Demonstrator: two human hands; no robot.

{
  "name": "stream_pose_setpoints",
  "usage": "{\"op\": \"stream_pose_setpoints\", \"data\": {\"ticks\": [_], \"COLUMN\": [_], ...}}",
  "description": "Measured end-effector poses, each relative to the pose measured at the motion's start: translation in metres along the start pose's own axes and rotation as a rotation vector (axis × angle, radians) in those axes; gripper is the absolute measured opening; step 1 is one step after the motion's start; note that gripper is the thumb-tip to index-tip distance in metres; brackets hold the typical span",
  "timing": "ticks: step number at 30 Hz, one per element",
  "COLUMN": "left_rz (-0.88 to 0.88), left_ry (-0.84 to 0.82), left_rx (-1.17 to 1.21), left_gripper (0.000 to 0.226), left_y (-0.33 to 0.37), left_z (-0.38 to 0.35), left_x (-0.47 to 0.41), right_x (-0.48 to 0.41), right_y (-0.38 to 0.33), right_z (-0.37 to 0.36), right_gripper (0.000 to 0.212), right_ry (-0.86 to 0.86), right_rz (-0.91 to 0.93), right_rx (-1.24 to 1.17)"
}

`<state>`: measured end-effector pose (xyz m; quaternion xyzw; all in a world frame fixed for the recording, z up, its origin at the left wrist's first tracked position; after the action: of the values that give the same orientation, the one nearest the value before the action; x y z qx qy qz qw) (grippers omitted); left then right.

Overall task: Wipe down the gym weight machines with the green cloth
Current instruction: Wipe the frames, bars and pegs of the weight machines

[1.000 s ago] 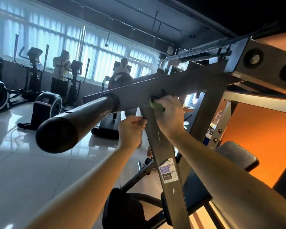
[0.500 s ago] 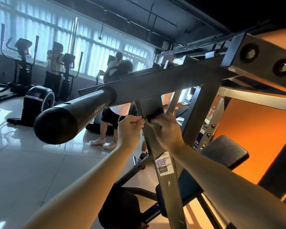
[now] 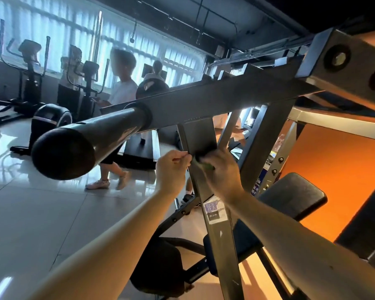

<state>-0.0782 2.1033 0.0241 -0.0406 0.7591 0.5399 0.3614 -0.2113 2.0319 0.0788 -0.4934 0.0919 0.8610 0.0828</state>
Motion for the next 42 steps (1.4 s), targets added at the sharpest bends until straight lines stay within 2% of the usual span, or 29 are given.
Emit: {"op": "stream_pose_setpoints", "data": {"ticks": [3, 5, 8, 12, 15, 19, 21, 24, 26, 28, 30, 32, 34, 38, 42], "left_rz": [0.060, 0.063, 0.056, 0.069, 0.057, 0.067, 0.081, 0.075, 0.066, 0.076, 0.114, 0.168, 0.207, 0.271, 0.382], "left_ry": [0.008, 0.000, 0.002, -0.046, -0.079, -0.039, -0.034, -0.032, -0.044, -0.075, -0.111, -0.160, -0.224, -0.528, -0.739], "left_rx": [0.057, 0.056, 0.041, 0.083, 0.060, 0.070, 0.101, 0.109, 0.088, 0.054, 0.017, 0.009, 0.012, 0.072, 0.171], "left_gripper": [0.004, 0.002, 0.004, 0.007, 0.009, 0.013, 0.010, 0.009, 0.010, 0.010, 0.008, 0.005, 0.007, 0.018, 0.016], "left_y": [-0.004, -0.007, -0.012, -0.015, -0.013, -0.015, -0.019, -0.025, -0.027, -0.030, -0.034, -0.037, -0.038, -0.036, -0.039], "left_z": [-0.003, -0.004, -0.004, -0.009, -0.009, -0.008, -0.011, -0.013, -0.015, -0.018, -0.020, -0.020, -0.019, -0.023, -0.022], "left_x": [0.004, 0.005, 0.008, 0.023, 0.029, 0.024, 0.020, 0.019, 0.023, 0.030, 0.038, 0.051, 0.069, 0.118, 0.157], "right_x": [-0.068, -0.070, -0.016, 0.075, 0.066, -0.024, -0.045, -0.017, 0.018, 0.047, 0.065, 0.083, 0.106, 0.144, 0.172], "right_y": [-0.014, -0.015, -0.006, 0.012, 0.013, -0.004, -0.006, 0.002, 0.011, 0.015, 0.017, 0.021, 0.020, 0.003, 0.001], "right_z": [0.009, 0.006, -0.004, -0.016, -0.014, -0.003, 0.000, -0.004, -0.007, -0.008, -0.007, -0.002, 0.006, 0.027, 0.030], "right_gripper": [0.006, 0.009, 0.008, 0.020, 0.021, 0.006, 0.007, 0.009, 0.013, 0.019, 0.014, 0.012, 0.014, 0.016, 0.018], "right_ry": [0.178, 0.219, 0.173, -0.028, -0.106, 0.053, 0.125, 0.141, 0.089, 0.006, -0.086, -0.179, -0.283, -0.312, -0.380], "right_rz": [0.038, 0.048, 0.077, 0.010, 0.023, 0.096, 0.094, 0.093, 0.064, 0.007, -0.109, -0.300, -0.495, -0.684, -0.796], "right_rx": [-0.065, -0.066, -0.060, -0.050, -0.021, -0.051, -0.077, -0.062, -0.042, -0.033, -0.009, 0.009, -0.077, -0.295, -0.267]}}
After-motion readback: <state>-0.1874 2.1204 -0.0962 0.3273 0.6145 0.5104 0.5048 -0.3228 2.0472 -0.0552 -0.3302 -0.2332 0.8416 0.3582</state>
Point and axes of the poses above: each hand's wrist, its own x-axis away from the middle knuckle, its own z-axis out of the back of the hand, y = z × x, the point moved 5 cm from there along -x, towards the middle knuckle, and after that the axes turned 5 degrees about -z, right-handed, at the moved point
